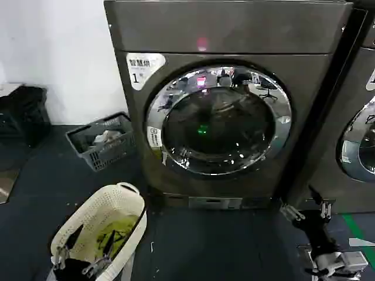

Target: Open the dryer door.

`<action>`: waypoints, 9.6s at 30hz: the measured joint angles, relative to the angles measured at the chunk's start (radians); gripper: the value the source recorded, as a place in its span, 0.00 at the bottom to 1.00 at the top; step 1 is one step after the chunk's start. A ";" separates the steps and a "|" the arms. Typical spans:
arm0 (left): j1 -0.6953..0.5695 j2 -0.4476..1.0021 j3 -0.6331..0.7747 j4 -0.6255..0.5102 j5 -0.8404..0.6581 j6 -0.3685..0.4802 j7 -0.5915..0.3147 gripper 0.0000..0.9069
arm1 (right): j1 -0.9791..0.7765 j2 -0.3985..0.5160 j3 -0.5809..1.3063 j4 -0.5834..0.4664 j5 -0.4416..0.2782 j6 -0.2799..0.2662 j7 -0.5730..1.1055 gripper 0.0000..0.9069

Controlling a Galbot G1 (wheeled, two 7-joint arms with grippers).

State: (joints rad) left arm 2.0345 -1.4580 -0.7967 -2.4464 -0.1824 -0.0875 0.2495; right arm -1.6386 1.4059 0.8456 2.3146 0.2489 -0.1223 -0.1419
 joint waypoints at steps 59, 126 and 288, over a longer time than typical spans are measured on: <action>-0.093 0.010 0.026 0.041 0.024 0.008 0.037 1.00 | 1.122 -0.326 -0.851 -0.699 0.344 -0.082 -0.309 1.00; -0.514 0.409 -0.039 0.366 -0.482 0.275 0.187 1.00 | 1.141 -0.323 -0.876 -0.759 0.340 -0.087 -0.913 1.00; -1.769 0.271 1.420 0.881 -0.747 -0.336 -0.039 1.00 | 0.023 -0.377 1.310 -0.680 0.255 0.030 -0.074 1.00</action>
State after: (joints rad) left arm 0.2653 -1.1870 0.6230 -1.5656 -0.9291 -0.4236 0.2107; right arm -1.6158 1.0287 2.1551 1.6342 0.5041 -0.0919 -0.2157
